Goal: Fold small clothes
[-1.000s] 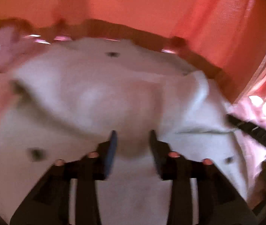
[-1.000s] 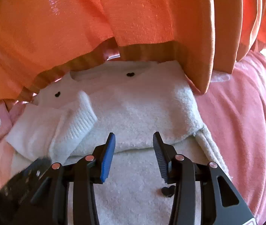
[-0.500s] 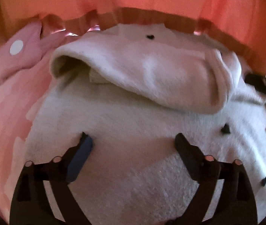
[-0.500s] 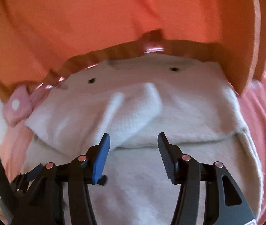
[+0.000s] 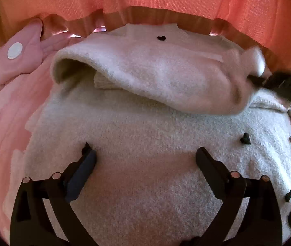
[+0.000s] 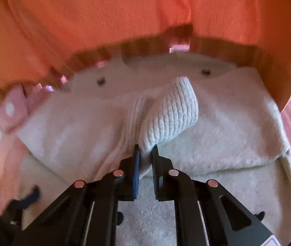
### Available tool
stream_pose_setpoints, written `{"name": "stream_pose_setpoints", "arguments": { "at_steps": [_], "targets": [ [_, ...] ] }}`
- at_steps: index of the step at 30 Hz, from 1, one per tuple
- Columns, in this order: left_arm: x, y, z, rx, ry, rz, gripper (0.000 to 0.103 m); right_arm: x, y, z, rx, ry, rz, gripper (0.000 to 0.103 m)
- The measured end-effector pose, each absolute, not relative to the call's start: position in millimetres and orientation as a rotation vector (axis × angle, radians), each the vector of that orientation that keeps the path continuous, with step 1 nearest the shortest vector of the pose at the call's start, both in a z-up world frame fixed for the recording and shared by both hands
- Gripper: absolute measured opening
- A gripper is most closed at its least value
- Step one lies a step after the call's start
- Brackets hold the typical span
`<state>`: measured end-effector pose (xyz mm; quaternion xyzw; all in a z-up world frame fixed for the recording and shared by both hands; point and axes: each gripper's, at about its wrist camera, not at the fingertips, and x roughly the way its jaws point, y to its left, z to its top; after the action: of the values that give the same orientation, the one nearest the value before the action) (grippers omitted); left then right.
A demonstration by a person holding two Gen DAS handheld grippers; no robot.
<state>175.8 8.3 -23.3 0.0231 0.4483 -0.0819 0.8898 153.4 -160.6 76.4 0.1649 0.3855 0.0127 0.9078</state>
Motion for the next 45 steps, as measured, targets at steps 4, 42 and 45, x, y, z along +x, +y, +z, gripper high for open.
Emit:
{"name": "stream_pose_setpoints", "arguments": {
  "at_steps": [4,42,45],
  "targets": [
    [177.1,5.8,-24.2,0.06,0.936,-0.173,0.098,126.2,-194.2,111.4,0.442,0.605,0.05,0.009],
    [251.5,111.2,-3.6,-0.562,0.84,-0.079,0.078,144.3,-296.0,9.3,0.829,0.816,-0.104,0.024],
    [252.5,116.4,-1.2,-0.604,0.823,-0.083,0.078,145.2,-299.0,25.9,0.813,0.766,-0.102,0.037]
  ]
}}
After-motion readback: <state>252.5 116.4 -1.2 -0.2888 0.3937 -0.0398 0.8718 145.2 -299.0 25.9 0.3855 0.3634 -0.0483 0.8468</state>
